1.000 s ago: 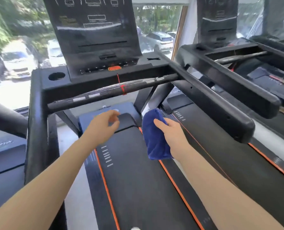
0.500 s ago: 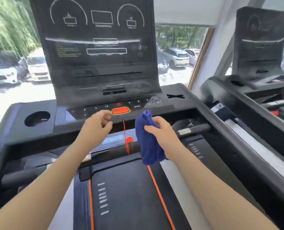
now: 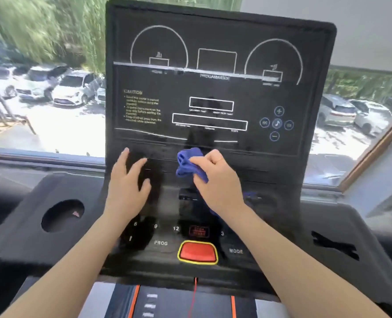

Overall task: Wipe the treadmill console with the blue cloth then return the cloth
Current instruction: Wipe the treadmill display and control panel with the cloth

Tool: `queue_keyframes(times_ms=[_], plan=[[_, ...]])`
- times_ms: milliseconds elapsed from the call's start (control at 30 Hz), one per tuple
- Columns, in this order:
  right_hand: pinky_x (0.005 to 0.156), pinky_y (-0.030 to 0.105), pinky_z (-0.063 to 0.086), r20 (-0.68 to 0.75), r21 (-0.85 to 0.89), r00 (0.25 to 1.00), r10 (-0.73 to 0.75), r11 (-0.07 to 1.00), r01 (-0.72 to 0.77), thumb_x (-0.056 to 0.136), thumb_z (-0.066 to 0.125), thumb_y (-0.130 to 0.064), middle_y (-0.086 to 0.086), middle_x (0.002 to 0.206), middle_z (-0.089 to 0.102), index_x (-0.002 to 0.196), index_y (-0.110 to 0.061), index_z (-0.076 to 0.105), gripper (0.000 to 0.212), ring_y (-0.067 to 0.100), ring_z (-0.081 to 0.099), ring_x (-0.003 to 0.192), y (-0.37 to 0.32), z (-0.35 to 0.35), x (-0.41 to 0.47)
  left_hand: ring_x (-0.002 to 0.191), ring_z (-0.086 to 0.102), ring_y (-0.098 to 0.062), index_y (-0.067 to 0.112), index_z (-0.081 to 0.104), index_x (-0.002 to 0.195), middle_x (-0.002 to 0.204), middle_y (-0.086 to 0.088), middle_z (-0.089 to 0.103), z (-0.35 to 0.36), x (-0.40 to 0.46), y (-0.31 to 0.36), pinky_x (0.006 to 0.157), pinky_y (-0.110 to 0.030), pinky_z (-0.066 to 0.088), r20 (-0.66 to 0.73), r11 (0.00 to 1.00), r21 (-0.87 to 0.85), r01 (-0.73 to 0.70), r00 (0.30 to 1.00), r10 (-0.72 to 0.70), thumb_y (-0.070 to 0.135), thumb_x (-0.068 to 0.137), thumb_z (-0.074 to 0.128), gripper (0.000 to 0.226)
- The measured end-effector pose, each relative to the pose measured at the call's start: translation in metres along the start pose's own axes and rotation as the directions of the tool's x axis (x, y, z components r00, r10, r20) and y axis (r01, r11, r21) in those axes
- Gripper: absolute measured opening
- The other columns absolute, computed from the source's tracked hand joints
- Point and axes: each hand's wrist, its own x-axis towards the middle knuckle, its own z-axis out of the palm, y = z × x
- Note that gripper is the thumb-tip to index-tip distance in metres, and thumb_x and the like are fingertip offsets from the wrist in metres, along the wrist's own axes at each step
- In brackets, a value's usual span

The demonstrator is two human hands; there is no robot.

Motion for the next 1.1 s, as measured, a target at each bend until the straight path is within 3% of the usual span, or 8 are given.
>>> queue_keyframes(times_ms=[200, 433, 500, 567, 667, 833, 967, 1100], plan=[[0.042, 0.023, 0.015, 0.130, -0.453, 0.976, -0.177, 0.864, 0.217, 0.047, 0.079, -0.006, 0.003, 0.065, 0.048, 0.073, -0.014, 0.060, 0.034, 0.019, 0.041, 0.043, 0.003, 0.052, 0.028, 0.143, 0.007, -0.027, 0.007, 0.022, 0.145, 0.155, -0.014, 0.002, 0.013, -0.002, -0.022, 0.111, -0.029, 0.010, -0.037, 0.988, 0.001, 0.154, 0.987, -0.154, 0.009, 0.090, 0.051, 0.061], [0.040, 0.022, 0.006, 0.477, -0.252, 0.843, -0.248, 0.881, 0.401, 0.046, 0.083, -0.017, 0.000, 0.066, 0.051, 0.072, -0.019, 0.063, 0.033, 0.018, 0.050, 0.041, -0.030, 0.095, -0.023, 0.139, 0.023, -0.015, 0.011, 0.028, 0.144, 0.154, 0.003, 0.017, 0.000, -0.006, -0.044, 0.099, -0.017, 0.020, 0.082, 0.996, -0.024, 0.086, 0.993, -0.084, 0.001, 0.094, 0.036, 0.052], [0.038, 0.022, 0.014, 0.445, -0.254, 0.824, -0.349, 0.834, 0.490, 0.061, 0.068, -0.014, 0.002, 0.072, 0.055, 0.083, -0.020, 0.068, 0.022, 0.019, 0.049, 0.044, -0.026, 0.096, -0.023, 0.138, 0.025, -0.020, 0.007, 0.032, 0.142, 0.153, 0.000, 0.019, -0.003, -0.008, -0.054, 0.103, -0.022, 0.023, 0.111, 1.000, 0.010, 0.021, 0.994, -0.022, -0.004, 0.091, 0.038, 0.052], [0.041, 0.024, 0.029, 0.382, -0.324, 0.824, -0.419, 0.774, 0.544, 0.070, 0.039, -0.012, 0.005, 0.082, 0.060, 0.095, -0.021, 0.071, 0.041, 0.020, 0.048, 0.047, -0.016, 0.089, -0.012, 0.137, 0.024, -0.032, 0.000, 0.038, 0.137, 0.151, -0.009, 0.022, -0.004, -0.008, -0.060, 0.110, -0.037, 0.025, 0.136, 0.997, 0.057, -0.048, 0.990, 0.040, -0.011, 0.085, 0.042, 0.053], [0.044, 0.025, 0.030, 0.298, -0.454, 0.897, -0.327, 0.778, 0.434, 0.069, 0.033, -0.006, 0.010, 0.091, 0.052, 0.094, -0.020, 0.072, 0.049, 0.021, 0.044, 0.048, -0.012, 0.079, 0.002, 0.135, 0.024, -0.045, -0.003, 0.046, 0.131, 0.149, -0.019, 0.023, -0.005, -0.003, -0.063, 0.105, -0.048, 0.028, 0.123, 0.991, 0.097, -0.094, 0.989, 0.082, -0.018, 0.078, 0.047, 0.055], [0.049, 0.024, 0.019, 0.400, -0.368, 0.904, -0.148, 0.878, 0.306, 0.044, 0.079, -0.007, 0.011, 0.085, 0.061, 0.093, -0.023, 0.073, 0.052, 0.022, 0.048, 0.047, -0.038, 0.094, -0.015, 0.140, 0.017, -0.035, 0.005, 0.031, 0.141, 0.154, -0.012, 0.012, -0.007, 0.004, -0.062, 0.106, -0.046, 0.032, 0.109, 0.991, 0.086, -0.097, 0.990, 0.088, -0.014, 0.082, 0.043, 0.063], [0.060, 0.032, 0.025, 0.594, -0.286, 0.799, -0.093, 0.904, 0.318, 0.083, 0.054, -0.002, 0.013, 0.112, 0.046, 0.125, -0.022, 0.057, 0.047, 0.029, 0.052, 0.085, -0.043, 0.093, -0.011, 0.140, 0.017, -0.036, -0.001, 0.031, 0.140, 0.153, -0.016, 0.011, -0.007, 0.010, -0.064, 0.107, -0.047, 0.032, 0.128, 0.984, 0.092, -0.150, 0.982, 0.138, -0.018, 0.079, 0.043, 0.064], [0.052, 0.026, 0.024, 0.392, -0.421, 0.911, -0.127, 0.856, 0.301, 0.046, 0.076, -0.002, 0.011, 0.082, 0.056, 0.084, -0.022, 0.073, 0.043, 0.024, 0.048, 0.053, -0.026, 0.072, -0.004, 0.140, 0.018, -0.036, -0.003, 0.034, 0.138, 0.153, -0.017, 0.013, -0.007, 0.017, -0.069, 0.106, -0.042, 0.030, 0.140, 0.971, 0.117, -0.209, 0.971, 0.192, -0.019, 0.080, 0.043, 0.061]])
